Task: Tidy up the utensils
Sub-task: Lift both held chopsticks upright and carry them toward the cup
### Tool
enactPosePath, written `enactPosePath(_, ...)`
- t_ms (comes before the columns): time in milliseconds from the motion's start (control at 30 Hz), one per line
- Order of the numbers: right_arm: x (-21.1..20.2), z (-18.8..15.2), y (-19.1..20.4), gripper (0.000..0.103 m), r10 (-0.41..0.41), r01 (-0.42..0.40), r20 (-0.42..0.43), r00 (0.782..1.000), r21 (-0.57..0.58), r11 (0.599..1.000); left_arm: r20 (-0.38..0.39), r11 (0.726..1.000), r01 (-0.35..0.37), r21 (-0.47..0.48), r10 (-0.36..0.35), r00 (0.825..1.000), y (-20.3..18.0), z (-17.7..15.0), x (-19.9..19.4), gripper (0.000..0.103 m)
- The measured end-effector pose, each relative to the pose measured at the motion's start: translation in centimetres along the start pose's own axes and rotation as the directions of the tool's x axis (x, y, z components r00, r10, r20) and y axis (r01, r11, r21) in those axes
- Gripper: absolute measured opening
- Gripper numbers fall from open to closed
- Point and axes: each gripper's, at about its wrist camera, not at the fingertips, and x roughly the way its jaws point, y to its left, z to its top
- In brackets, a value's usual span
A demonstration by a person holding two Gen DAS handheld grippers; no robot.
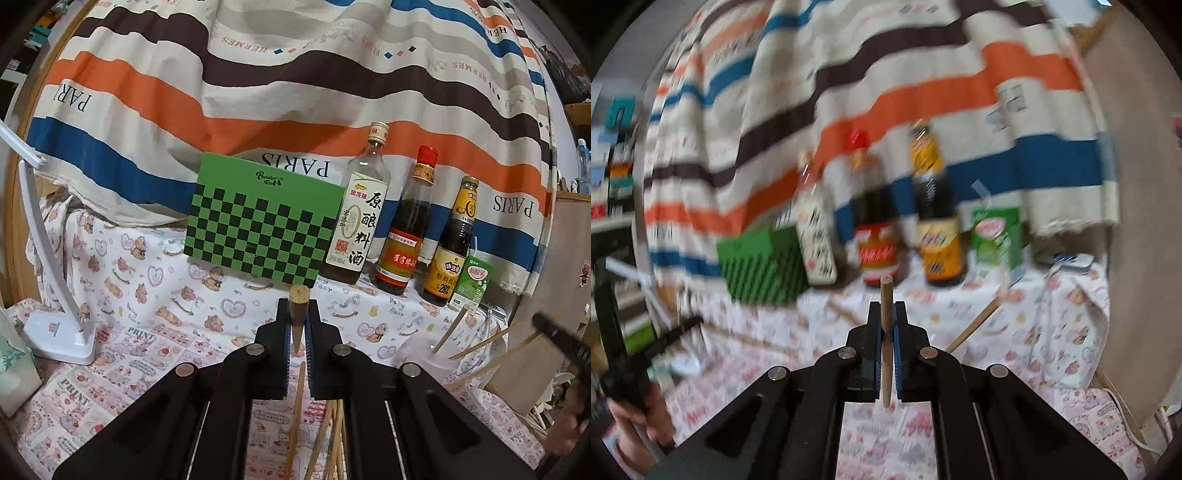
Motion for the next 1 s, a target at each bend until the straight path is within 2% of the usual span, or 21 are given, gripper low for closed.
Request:
enactPosePath(200, -2.6, 1.4, -2.2, 0.006, -0.033, 0.016, 0.167, 0.985, 0.1, 0.995, 0.01, 1.0, 0.014, 0.009, -0.014, 1.0, -0.3, -0.1, -0.1, 0.006)
enactPosePath(300, -2.8, 1.6, -2.7, 0.006, -0.061, 0.04, 0.201, 0.978, 0.11, 0.993, 0.013, 1.0, 0.031, 0.005, -0.031, 0.999, -0.3, -0.1, -0.3, 0.006)
enactPosePath(400, -0.4, 0.5, -2.3, 0.006, -0.125, 0.115, 0.143, 0.982, 0.074, 0.991, 0.006, 0.999, 0.042, 0.002, -0.042, 0.999, -0.4, -0.2, -0.1, 0.006)
enactPosePath(467, 1.3, -0.2, -2.3, 0.006, -0.131, 0.127, 0.093, 0.987, 0.056, 0.99, 0.01, 0.998, 0.057, 0.0, -0.057, 0.998, -0.4, -0.1, -0.3, 0.006)
enactPosePath(700, 5.1, -2.1, -2.3, 0.006, -0.074, 0.076, -0.054, 0.996, 0.042, 0.996, 0.071, 0.988, 0.154, 0.031, -0.156, 0.985, -1.8, 0.3, -2.1, 0.006)
enactPosePath(833, 5.8, -2.6, -1.8, 0.007, -0.052, 0.053, -0.089, 0.995, 0.008, 0.999, 0.057, 0.98, 0.197, 0.006, -0.197, 0.979, -3.0, 0.9, -1.9, 0.006)
enactPosePath(900, 6.0, -2.7, -2.3, 0.007, -0.033, 0.037, -0.109, 0.993, 0.032, 0.999, 0.06, 0.973, 0.23, -0.01, -0.229, 0.972, -4.0, 1.2, -2.0, 0.006)
enactPosePath(1000, 6.1, -2.6, -2.9, 0.007, -0.017, 0.026, -0.125, 0.992, 0.068, 0.997, 0.058, 0.967, 0.253, 0.016, -0.254, 0.966, -6.1, 1.7, -2.3, 0.006)
